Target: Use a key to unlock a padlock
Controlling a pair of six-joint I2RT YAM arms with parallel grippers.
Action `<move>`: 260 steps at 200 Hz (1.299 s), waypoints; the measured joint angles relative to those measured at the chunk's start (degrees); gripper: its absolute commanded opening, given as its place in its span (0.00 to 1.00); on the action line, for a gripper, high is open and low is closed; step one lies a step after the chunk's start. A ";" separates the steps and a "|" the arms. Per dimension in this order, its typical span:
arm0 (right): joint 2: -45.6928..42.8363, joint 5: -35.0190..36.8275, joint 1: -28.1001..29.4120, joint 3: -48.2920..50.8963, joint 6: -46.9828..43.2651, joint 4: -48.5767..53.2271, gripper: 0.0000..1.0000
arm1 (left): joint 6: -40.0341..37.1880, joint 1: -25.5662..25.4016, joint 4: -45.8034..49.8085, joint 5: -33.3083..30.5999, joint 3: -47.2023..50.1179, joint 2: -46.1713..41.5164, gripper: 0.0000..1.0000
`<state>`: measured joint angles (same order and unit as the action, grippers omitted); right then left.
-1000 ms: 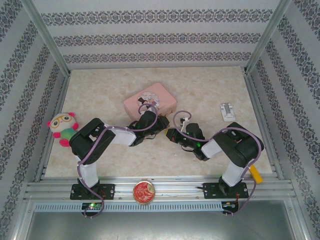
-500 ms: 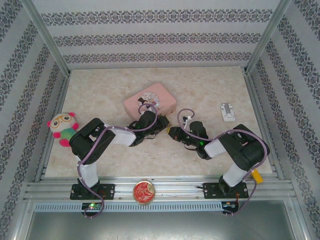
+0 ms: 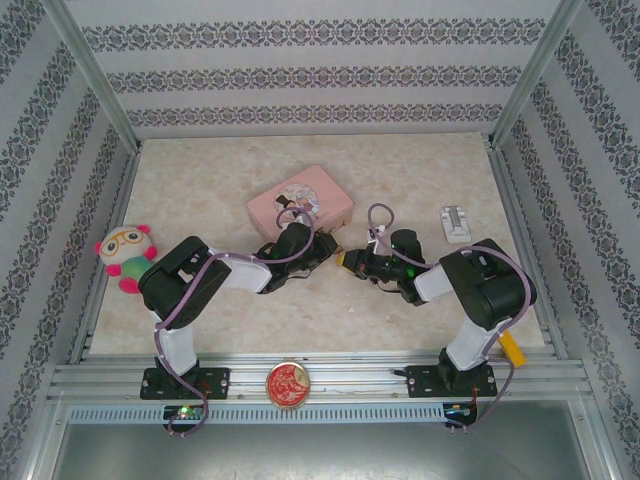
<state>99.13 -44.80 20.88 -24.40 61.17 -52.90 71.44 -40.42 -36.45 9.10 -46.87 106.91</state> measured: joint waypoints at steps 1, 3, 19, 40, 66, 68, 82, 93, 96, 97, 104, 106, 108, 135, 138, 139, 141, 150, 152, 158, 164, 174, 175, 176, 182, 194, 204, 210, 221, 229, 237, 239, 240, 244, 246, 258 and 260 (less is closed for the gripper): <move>0.02 -0.11 -0.04 -0.02 0.07 0.04 0.00 | -0.02 0.00 0.00 0.02 0.00 0.00 0.00; 0.04 -0.50 -0.17 -0.09 0.11 0.15 0.00 | -0.07 0.00 0.00 0.09 0.04 -0.02 0.00; 0.04 -2.78 -1.29 -0.31 0.42 1.36 0.00 | -0.28 0.00 0.02 0.42 0.39 -0.35 0.00; 0.04 -5.09 -2.78 -0.42 0.39 3.26 0.00 | -0.81 0.02 0.07 0.96 0.96 -0.81 0.00; 0.02 -6.95 -3.69 -1.14 -0.28 6.03 0.00 | -1.60 0.02 0.28 1.22 1.44 -1.22 0.00; 0.02 -6.99 -3.76 -1.20 -0.37 6.19 0.00 | -1.66 0.02 0.28 1.25 1.44 -1.22 0.00; 0.02 -7.34 -3.93 -1.55 -0.96 7.39 0.00 | -2.12 0.02 0.33 1.38 1.62 -1.29 0.00; 0.02 -7.48 -4.02 -1.90 -1.22 8.09 0.00 | -2.40 0.02 0.31 1.53 1.77 -1.36 0.00; 0.02 -7.52 -4.04 -2.01 -1.27 8.28 0.00 | -2.45 0.02 0.31 1.57 1.84 -1.40 0.00; 0.02 -7.56 -4.07 -2.01 -1.29 8.31 0.00 | -2.47 0.02 0.31 1.60 1.86 -1.40 0.00; -0.02 -7.69 -4.17 -2.08 -1.33 8.57 0.00 | -2.51 0.02 0.17 1.64 1.92 -1.42 0.00; -0.04 -7.69 -4.20 -2.08 -1.33 8.61 0.00 | -2.54 0.02 0.15 1.64 1.97 -1.42 0.00; -0.07 -7.69 -4.22 -2.08 -1.33 8.63 0.00 | -2.60 0.02 0.11 1.64 1.99 -1.44 0.00; -0.09 -7.63 -4.28 -2.12 -1.03 8.98 0.00 | -3.13 0.02 -0.39 1.75 2.32 -1.44 0.00; -0.11 -7.63 -4.28 -2.12 -1.03 8.98 0.00 | -3.15 0.02 -0.44 1.75 2.34 -1.44 0.00; -0.11 -7.63 -4.28 -2.12 -0.87 8.98 0.00 | -3.15 0.02 -0.48 1.77 2.36 -1.44 0.00; -0.11 -7.61 -4.28 -2.12 -0.70 8.98 0.00 | -3.19 0.02 -0.50 1.79 2.36 -1.44 0.00; -0.11 -7.61 -4.28 -2.12 0.13 8.92 0.00 | -3.32 0.02 -0.57 1.84 2.43 -1.44 0.00; -0.11 -7.58 -4.28 -2.12 0.28 8.90 0.00 | -3.32 0.02 -0.61 1.84 2.43 -1.44 0.00; -0.09 -7.58 -4.28 -2.12 0.98 8.74 0.00 | -3.32 0.04 -0.74 1.84 2.47 -1.44 0.00; -0.09 -7.58 -4.28 -2.12 1.97 8.50 0.00 | -3.32 0.04 -0.98 1.86 2.58 -1.44 0.00; -0.09 -7.54 -4.28 -2.05 3.78 7.87 0.00 | -3.30 0.04 -1.62 1.86 2.80 -1.44 0.00; -0.09 -7.54 -4.28 -2.03 3.93 7.78 0.00 | -3.30 0.07 -1.66 1.86 2.82 -1.42 0.00; -0.09 -7.54 -4.28 -2.01 4.15 7.67 0.00 | -3.30 0.07 -1.75 1.86 2.86 -1.44 0.00; -0.09 -7.37 -4.28 -1.84 5.25 7.08 0.00 | -3.23 0.07 -2.19 1.84 3.04 -1.42 0.00; -0.09 -6.86 -4.26 -1.31 7.74 5.38 0.00 | -2.97 0.07 -3.26 1.84 3.39 -1.36 0.00; -0.09 -6.29 -4.24 -0.92 9.38 3.96 0.00 | -2.69 0.07 -4.42 1.81 3.61 -1.07 0.00; -0.09 -5.79 -4.15 -0.61 10.64 2.95 0.00 | -2.47 0.07 -5.22 1.75 3.72 -0.85 0.00; -0.09 -4.85 -3.82 -0.17 12.44 1.57 0.00 | -2.32 0.07 -6.40 1.55 3.91 -0.57 0.00; -0.09 -3.85 -3.41 0.22 13.57 0.42 0.00 | -2.21 0.07 -6.95 1.40 4.02 -0.46 0.00; -0.09 -2.89 -3.13 0.63 14.47 -0.61 0.00 | -2.08 0.07 -7.34 1.27 4.13 -0.46 0.00; -0.09 -2.64 -3.04 0.74 14.67 -0.83 0.00 | -2.03 0.07 -7.45 1.22 4.13 -0.46 0.00; -0.09 -2.54 -3.02 0.76 14.80 -0.92 0.00 | -2.03 0.07 -7.48 1.20 4.15 -0.44 0.00; -0.09 -1.99 -2.86 1.03 15.30 -1.55 0.00 | -1.97 0.07 -7.65 1.16 4.20 -0.44 0.00; -0.09 -1.79 -2.69 1.14 15.54 -1.86 0.00 | -1.95 0.07 -7.69 1.16 4.24 -0.44 0.00; -0.09 -0.26 -2.25 1.92 16.81 -3.58 0.00 | -1.88 0.07 -7.87 1.11 4.28 -0.46 0.00; -0.09 0.00 -2.19 2.08 17.16 -3.89 0.00 | -1.88 0.07 -7.89 1.11 4.28 -0.44 0.00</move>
<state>99.04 -44.80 18.70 -22.33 78.32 -56.80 69.56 -40.36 -44.34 10.22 -42.59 106.48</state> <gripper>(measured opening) 0.051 0.126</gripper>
